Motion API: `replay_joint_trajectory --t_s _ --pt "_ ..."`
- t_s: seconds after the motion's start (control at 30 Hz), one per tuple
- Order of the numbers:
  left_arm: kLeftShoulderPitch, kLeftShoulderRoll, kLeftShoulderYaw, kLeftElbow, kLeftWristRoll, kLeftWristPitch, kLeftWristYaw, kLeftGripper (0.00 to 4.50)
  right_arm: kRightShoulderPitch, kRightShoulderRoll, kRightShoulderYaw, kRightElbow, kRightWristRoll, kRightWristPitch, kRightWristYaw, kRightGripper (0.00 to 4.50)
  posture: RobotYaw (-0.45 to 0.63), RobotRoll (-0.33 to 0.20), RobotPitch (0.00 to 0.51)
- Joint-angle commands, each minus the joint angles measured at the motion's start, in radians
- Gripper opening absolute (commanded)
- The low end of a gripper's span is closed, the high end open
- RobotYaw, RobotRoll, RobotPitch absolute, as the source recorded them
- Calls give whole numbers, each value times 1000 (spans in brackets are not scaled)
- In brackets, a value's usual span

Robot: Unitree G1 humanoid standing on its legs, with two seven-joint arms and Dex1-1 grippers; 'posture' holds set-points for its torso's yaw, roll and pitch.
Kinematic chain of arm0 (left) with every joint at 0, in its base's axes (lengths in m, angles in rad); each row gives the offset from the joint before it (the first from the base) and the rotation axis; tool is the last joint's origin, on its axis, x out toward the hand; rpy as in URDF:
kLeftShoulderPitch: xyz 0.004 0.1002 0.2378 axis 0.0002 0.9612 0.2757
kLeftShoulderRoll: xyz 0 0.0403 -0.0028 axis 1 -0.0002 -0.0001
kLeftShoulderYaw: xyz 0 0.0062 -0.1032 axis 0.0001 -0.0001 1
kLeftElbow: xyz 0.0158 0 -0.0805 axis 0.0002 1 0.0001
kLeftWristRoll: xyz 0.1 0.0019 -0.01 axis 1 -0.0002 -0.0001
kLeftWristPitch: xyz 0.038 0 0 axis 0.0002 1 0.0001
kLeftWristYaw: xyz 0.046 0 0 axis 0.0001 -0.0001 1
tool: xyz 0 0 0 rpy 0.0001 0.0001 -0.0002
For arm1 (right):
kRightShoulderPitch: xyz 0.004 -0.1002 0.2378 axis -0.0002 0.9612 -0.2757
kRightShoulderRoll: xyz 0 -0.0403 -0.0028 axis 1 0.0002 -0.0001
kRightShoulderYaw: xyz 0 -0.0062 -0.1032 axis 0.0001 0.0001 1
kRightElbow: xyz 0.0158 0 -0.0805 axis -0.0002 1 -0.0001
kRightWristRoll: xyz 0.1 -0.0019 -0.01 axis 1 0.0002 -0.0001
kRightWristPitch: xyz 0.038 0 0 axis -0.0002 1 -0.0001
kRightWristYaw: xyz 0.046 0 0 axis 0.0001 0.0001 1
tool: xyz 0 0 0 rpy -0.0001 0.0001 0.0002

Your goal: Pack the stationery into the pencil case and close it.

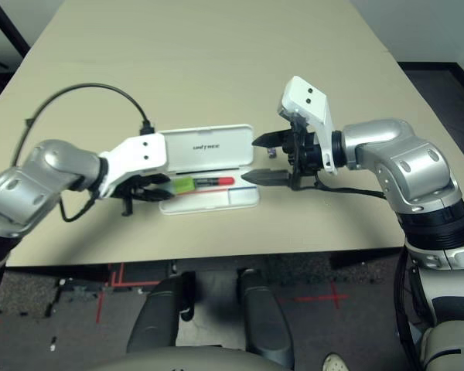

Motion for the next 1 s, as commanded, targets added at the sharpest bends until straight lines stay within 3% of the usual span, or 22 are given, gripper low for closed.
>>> replay_joint_trajectory --t_s 0.03,0.53,0.77,0.8,1.0 --pt "-17 -26 -40 25 35 -19 -1 1084 -2 -7 11 2 -10 -10 9 4500 47 0 195" --pt "-25 -136 -103 51 87 -32 5 1084 5 -8 13 -4 -24 -8 3 4500 30 0 204" --pt "-22 -144 -102 47 89 -27 10 1084 5 0 16 -5 -30 -7 3 4500 30 0 204" --pt "-21 -142 -100 46 89 -26 11 1845 5 1 17 -4 -31 -7 3 4500 30 0 204" --pt "-11 -93 -70 17 78 -17 -3 4105 7 0 17 -1 -36 -10 7 4500 31 0 209"
